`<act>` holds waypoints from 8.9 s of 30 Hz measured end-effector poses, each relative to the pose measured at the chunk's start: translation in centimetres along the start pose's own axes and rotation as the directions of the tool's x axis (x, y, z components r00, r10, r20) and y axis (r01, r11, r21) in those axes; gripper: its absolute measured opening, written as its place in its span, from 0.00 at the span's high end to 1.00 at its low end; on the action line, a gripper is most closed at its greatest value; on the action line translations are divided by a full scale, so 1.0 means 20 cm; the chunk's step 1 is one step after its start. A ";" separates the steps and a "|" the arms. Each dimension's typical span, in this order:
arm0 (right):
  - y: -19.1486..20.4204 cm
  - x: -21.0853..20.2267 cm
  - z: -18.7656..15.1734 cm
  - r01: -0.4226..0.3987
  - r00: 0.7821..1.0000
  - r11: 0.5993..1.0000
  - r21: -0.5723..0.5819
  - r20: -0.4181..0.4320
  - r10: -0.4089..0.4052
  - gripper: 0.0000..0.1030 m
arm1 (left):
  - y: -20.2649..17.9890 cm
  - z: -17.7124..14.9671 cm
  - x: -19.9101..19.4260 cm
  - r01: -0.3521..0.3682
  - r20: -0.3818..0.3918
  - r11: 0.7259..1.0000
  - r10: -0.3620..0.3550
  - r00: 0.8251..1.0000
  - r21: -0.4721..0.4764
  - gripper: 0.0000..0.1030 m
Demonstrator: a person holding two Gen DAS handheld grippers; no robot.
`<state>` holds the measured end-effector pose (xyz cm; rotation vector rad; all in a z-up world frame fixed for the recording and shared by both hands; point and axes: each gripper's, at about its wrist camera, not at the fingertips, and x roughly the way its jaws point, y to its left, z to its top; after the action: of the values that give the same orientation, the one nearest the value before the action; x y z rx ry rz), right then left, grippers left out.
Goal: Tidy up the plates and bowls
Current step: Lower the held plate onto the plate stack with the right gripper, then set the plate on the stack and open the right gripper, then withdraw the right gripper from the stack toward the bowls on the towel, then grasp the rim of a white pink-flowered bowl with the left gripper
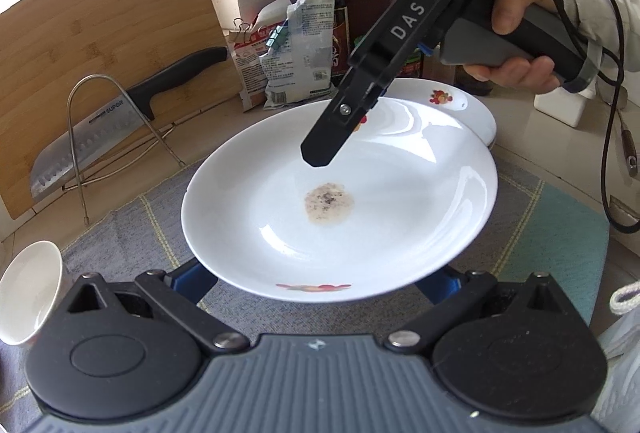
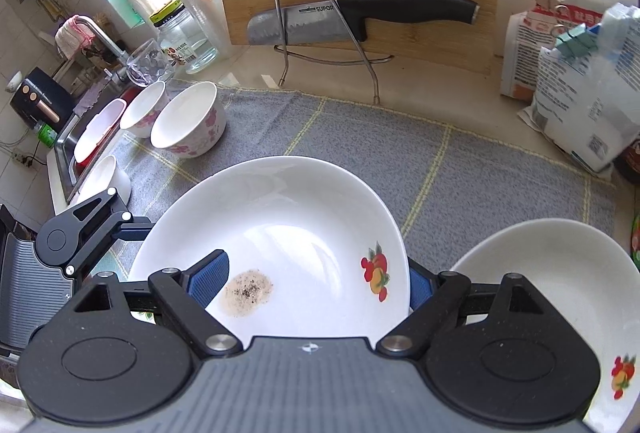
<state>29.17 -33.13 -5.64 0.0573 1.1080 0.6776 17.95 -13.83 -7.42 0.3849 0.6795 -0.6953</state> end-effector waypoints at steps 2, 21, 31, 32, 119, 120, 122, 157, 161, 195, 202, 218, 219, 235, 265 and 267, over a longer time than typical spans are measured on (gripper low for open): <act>0.00 -0.02 -0.02 0.003 1.000 1.000 0.004 0.006 -0.003 0.11 | -0.02 0.00 -0.01 0.004 0.001 1.000 -0.004 1.000 0.007 0.01; -0.18 -0.28 -0.22 0.054 0.996 0.994 0.093 0.071 -0.061 0.11 | -0.22 0.16 0.10 0.081 0.014 0.992 -0.083 0.996 0.098 0.01; -0.32 -0.38 -0.32 0.088 0.990 0.983 0.163 0.092 -0.103 0.11 | -0.31 0.25 0.23 0.137 0.011 0.980 -0.140 0.990 0.145 0.01; -0.34 -0.39 -0.32 0.092 0.990 0.981 0.169 0.092 -0.108 0.11 | -0.31 0.26 0.25 0.143 0.010 0.979 -0.146 0.989 0.147 0.01; -0.53 -0.45 -0.47 0.182 0.980 0.928 0.325 0.019 -0.199 0.11 | -0.25 0.39 0.57 0.247 -0.035 0.962 -0.245 0.969 0.117 0.01; -0.53 -0.45 -0.47 0.184 0.979 0.928 0.323 0.020 -0.201 0.10 | -0.26 0.40 0.57 0.243 -0.032 0.961 -0.241 0.970 0.130 0.00; -0.53 -0.45 -0.46 0.186 0.979 0.927 0.324 0.018 -0.203 0.10 | -0.28 0.41 0.57 0.238 -0.029 0.959 -0.236 0.971 0.153 0.00; -0.40 -0.46 -0.49 0.293 0.950 0.925 0.242 0.035 -0.310 0.00 | -0.26 0.38 0.38 0.168 0.058 0.979 -0.175 0.983 0.114 0.00; -0.33 -0.52 -0.48 0.337 0.924 0.923 0.185 0.123 -0.362 0.00 | -0.25 0.36 0.35 0.143 0.064 0.986 -0.149 0.987 0.089 0.00; 0.15 -0.19 -0.48 0.291 0.931 0.942 -0.165 0.277 -0.239 0.00 | -0.05 -0.05 -0.06 -0.247 -0.051 0.913 0.244 0.969 -0.325 0.01; 0.37 -0.01 -0.44 0.273 0.946 0.941 -0.198 0.233 -0.225 0.00 | 0.12 -0.25 -0.20 -0.286 -0.083 0.884 0.275 0.958 -0.370 0.01; 0.98 0.43 -0.31 0.209 0.966 0.954 -0.214 0.199 -0.167 0.00 | 0.58 -0.60 -0.60 -0.263 -0.055 0.896 0.260 0.964 -0.359 0.01; 1.02 0.46 -0.30 0.208 0.966 0.952 -0.226 0.201 -0.163 0.00 | 0.62 -0.62 -0.63 -0.265 -0.055 0.896 0.263 0.963 -0.355 0.01; 1.46 0.81 -0.19 0.155 0.978 0.911 -0.383 0.191 -0.086 0.00 | 1.12 -0.85 -0.69 -0.310 -0.159 0.862 0.268 0.950 -0.401 0.01; 1.69 0.98 -0.14 0.178 0.975 0.828 -0.532 0.211 -0.074 0.19 | 1.21 -0.85 -0.59 -0.156 -0.165 0.922 0.102 0.981 -0.356 0.35; 1.69 0.98 -0.14 0.176 0.975 0.830 -0.530 0.211 -0.072 0.19 | 1.21 -0.85 -0.58 -0.146 -0.165 0.924 0.092 0.982 -0.354 0.38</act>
<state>16.09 3.50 -10.19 -0.4364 0.7001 0.8324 20.70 17.86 -9.25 0.1314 0.8991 -0.4142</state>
